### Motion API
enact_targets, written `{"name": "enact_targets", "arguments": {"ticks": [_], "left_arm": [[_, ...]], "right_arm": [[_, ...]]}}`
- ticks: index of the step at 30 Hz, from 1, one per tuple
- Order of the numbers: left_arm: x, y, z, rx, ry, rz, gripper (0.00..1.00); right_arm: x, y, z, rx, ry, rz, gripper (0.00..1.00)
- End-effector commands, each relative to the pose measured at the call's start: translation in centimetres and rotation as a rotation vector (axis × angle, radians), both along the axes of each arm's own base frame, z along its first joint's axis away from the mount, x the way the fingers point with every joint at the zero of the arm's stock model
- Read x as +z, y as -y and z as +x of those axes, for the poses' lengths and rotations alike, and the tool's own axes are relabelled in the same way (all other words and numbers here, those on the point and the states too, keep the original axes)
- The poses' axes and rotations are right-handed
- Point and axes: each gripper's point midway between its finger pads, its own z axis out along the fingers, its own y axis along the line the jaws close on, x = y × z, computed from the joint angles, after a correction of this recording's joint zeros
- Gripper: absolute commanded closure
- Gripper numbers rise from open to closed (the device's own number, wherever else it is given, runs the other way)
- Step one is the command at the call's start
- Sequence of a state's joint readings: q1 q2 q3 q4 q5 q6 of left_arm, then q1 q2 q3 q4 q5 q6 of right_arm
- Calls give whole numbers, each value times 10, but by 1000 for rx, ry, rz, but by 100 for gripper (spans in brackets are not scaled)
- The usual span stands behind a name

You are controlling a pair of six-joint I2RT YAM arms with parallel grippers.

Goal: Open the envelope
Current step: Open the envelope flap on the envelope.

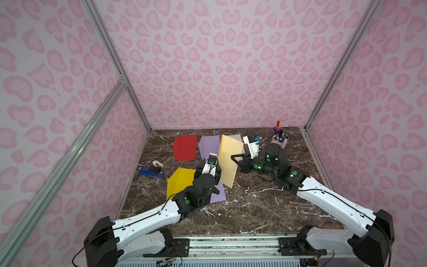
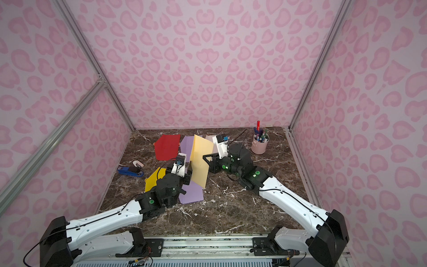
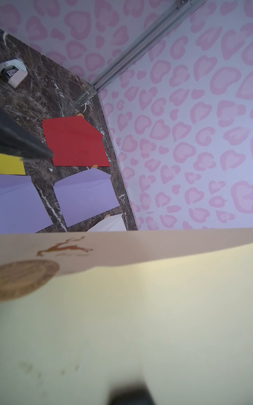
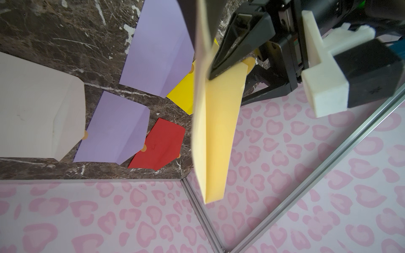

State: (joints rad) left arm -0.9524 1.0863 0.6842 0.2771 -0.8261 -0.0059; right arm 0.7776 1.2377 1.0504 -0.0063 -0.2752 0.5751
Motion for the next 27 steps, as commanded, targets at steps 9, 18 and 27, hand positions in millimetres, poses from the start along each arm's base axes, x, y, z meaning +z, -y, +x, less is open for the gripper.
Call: {"name": "enact_targets", "arguments": {"ticks": [9,18,27], "left_arm": [[0,-36,12,91,-7,-66,36],[0,-48,24,117,-10,-94,35],[-5,-60,27,100,-11,-164,35]], "right_arm": [[11,-15,-23,162,3,47,100],[21,-31,-53,336,3,97,100],[37,-34,-68,426,2,172,100]]}}
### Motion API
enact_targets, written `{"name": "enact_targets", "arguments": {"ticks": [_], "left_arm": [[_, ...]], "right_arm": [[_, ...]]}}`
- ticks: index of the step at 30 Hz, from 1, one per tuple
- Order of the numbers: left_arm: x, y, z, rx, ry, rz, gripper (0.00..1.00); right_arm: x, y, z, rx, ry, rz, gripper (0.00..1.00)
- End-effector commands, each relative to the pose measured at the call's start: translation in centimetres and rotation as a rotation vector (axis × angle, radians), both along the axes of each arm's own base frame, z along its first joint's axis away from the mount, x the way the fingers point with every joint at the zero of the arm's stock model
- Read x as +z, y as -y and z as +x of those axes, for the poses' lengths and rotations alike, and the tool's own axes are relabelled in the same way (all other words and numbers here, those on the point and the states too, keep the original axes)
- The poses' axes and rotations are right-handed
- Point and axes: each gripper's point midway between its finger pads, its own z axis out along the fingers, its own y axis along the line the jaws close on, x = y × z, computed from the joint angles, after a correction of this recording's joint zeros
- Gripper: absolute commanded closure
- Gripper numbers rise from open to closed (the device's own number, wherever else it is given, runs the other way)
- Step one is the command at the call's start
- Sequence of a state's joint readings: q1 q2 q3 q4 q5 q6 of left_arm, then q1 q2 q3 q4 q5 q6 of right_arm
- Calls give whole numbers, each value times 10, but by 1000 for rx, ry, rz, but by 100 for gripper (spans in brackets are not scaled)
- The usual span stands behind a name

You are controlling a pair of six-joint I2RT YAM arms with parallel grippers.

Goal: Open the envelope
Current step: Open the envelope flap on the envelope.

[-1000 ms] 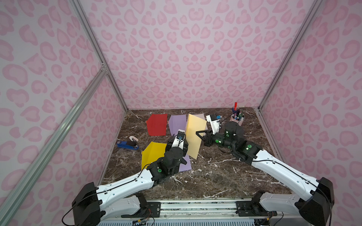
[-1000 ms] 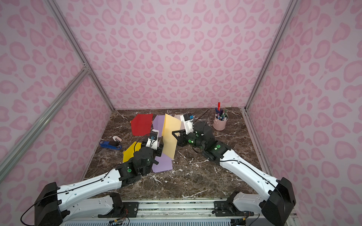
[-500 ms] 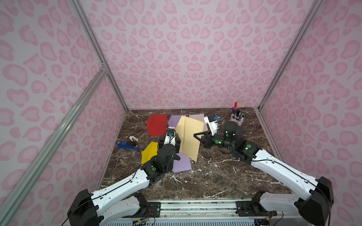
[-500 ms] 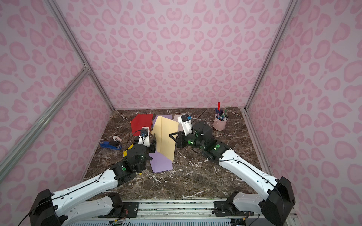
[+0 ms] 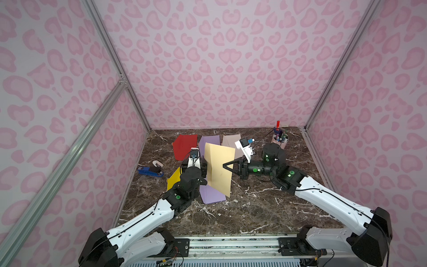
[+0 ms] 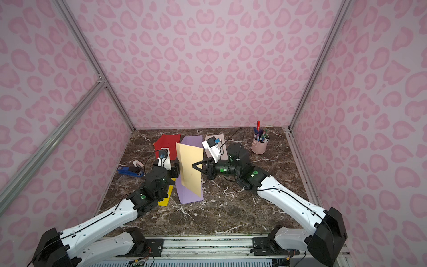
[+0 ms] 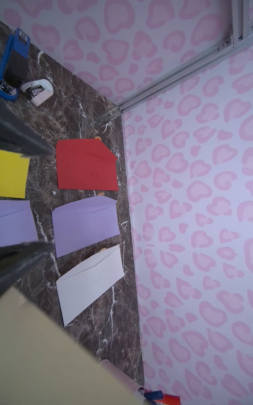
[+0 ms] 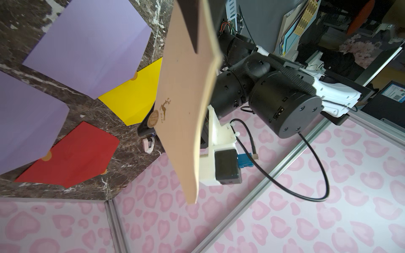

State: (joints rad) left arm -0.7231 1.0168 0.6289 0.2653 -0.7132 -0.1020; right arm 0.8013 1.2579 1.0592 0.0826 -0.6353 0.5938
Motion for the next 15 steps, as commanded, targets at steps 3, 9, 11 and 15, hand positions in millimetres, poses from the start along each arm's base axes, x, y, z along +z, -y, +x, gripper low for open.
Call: {"name": "enact_targets", "arguments": {"ticks": [3,9,11,15], "left_arm": [[1,3,0,-57,23,-85,35],[-11,-2,6,-46,-10,-78,35],[-14,-3,8,-39,-17,-75,35],[-20,-5,12,-28,-30,-76,35]], "right_arm": [[21,-5,-12,80,12,90,100],[26,-9,-16,121,2,116,100],[26,-10,-15,125,2,116,100],[25,-11,-13,122,0,97,100]]}}
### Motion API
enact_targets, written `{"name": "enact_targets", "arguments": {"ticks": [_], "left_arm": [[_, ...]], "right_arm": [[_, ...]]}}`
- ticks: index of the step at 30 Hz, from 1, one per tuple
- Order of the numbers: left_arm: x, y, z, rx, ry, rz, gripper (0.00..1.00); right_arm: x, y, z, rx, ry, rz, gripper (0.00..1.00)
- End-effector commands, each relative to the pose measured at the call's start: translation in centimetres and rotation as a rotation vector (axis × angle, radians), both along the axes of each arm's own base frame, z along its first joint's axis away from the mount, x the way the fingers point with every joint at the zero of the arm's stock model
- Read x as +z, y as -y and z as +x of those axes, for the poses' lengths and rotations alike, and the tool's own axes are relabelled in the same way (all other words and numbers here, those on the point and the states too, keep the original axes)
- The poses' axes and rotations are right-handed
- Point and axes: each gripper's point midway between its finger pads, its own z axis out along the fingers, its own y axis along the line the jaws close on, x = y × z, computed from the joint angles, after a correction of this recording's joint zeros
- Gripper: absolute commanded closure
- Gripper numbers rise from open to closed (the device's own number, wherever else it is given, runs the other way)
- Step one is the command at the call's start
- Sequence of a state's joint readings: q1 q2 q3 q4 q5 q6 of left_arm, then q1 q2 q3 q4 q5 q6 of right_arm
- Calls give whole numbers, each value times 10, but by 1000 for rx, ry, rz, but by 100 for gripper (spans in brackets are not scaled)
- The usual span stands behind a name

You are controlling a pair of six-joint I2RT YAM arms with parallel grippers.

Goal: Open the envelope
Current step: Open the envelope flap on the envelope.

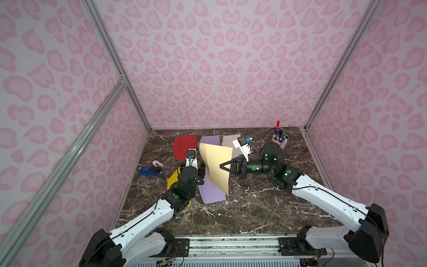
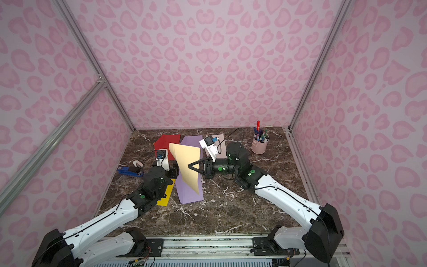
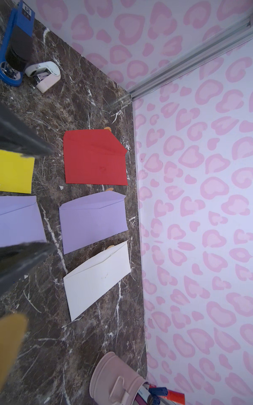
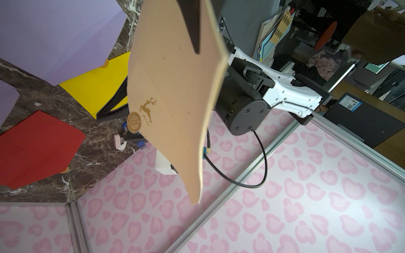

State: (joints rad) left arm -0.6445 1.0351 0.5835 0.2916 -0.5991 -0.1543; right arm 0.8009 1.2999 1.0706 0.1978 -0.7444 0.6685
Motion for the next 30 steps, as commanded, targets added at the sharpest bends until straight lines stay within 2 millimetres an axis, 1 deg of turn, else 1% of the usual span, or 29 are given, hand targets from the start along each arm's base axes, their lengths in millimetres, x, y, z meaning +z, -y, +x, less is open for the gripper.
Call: {"name": "enact_targets", "arguments": {"ticks": [1,7,10,15,20,24,30], "left_arm": [[2,2,3,-6,11,-27,35],[1,2,7,-8,2,-30,35],[0,0,7,-3,2,-32,35],[3,-7,4,15,3,-32,35],[13,-10,-5,-3,21,-68,35],[26,-13,-15,-28,51,-98,34],[43,-19,-27,-54,98,-146,31]], "right_arm": [[9,0,-3,16,25,16,100],[11,2,-4,13,28,23,100],[8,3,-3,11,26,10,100],[0,11,6,-34,17,-17,100],[-4,26,18,-84,12,-32,100],[-6,38,27,-120,6,-35,100],[-10,46,33,-127,2,-45,100]]}}
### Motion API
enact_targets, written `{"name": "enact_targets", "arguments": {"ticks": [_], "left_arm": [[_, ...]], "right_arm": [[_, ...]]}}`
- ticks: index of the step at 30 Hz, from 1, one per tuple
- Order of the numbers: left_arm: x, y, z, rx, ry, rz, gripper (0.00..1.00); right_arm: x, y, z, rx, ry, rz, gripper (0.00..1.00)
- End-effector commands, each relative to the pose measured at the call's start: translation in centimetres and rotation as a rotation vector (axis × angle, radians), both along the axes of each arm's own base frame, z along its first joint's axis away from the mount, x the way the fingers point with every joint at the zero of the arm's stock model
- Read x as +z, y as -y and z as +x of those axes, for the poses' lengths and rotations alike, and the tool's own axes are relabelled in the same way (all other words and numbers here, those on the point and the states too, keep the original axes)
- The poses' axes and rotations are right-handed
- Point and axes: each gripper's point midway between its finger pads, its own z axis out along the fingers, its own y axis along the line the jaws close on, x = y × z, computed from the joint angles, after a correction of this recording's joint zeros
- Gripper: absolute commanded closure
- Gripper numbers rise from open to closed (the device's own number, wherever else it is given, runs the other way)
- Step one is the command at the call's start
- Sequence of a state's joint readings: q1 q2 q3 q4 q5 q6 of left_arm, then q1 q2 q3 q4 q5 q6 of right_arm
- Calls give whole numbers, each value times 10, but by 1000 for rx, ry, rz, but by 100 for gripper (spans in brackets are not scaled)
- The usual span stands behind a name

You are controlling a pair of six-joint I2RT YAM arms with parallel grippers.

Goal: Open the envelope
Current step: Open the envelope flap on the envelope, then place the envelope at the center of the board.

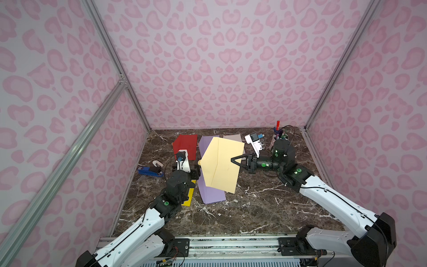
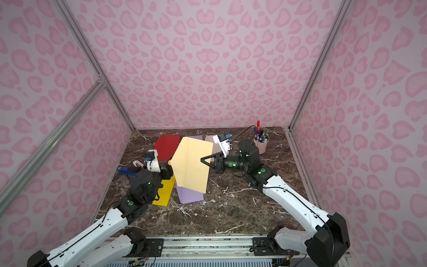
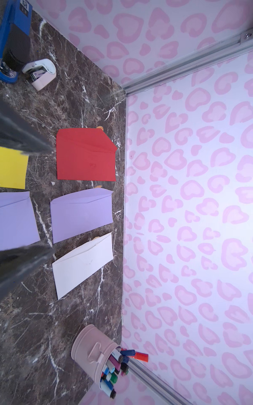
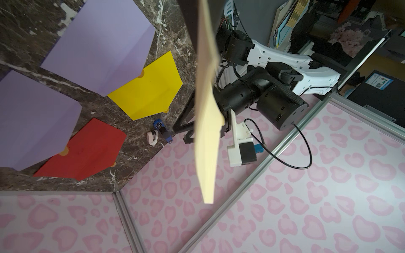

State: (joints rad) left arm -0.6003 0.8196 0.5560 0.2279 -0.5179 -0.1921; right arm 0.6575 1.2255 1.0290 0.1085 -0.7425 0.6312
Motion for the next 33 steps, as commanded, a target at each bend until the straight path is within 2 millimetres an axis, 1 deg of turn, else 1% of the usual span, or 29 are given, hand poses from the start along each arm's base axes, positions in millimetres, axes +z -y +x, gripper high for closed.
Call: {"name": "enact_targets", "arguments": {"ticks": [1,5,7,10,13,16,18,23,27,29,31,33], "left_arm": [[7,2,-5,-29,15,-29,30],[12,2,-9,-45,28,-48,30],[15,6,-10,-71,35,-58,29],[22,23,-18,-191,70,-84,27],[35,39,-30,-312,118,-118,21],[45,47,-43,-397,157,-136,17],[50,47,-48,-411,176,-148,17],[53,30,-49,-333,182,-159,15],[50,16,-47,-254,169,-164,15],[49,14,-46,-241,163,-162,15],[48,13,-45,-234,159,-161,15],[46,12,-44,-226,156,-158,15]], "right_arm": [[-2,2,-2,15,3,-6,100],[-3,5,0,7,2,-12,100],[-3,6,1,4,1,-12,100],[-1,10,5,-11,5,-8,100],[4,12,9,-23,16,-1,100],[9,15,14,-38,28,0,100],[10,19,20,-53,33,-3,100],[2,31,35,-83,17,-18,100],[-16,42,48,-112,-4,-72,100],[-32,48,51,-123,-28,-132,100],[-55,55,55,-135,-72,-185,100],[-79,60,54,-141,-124,-215,100]]}}
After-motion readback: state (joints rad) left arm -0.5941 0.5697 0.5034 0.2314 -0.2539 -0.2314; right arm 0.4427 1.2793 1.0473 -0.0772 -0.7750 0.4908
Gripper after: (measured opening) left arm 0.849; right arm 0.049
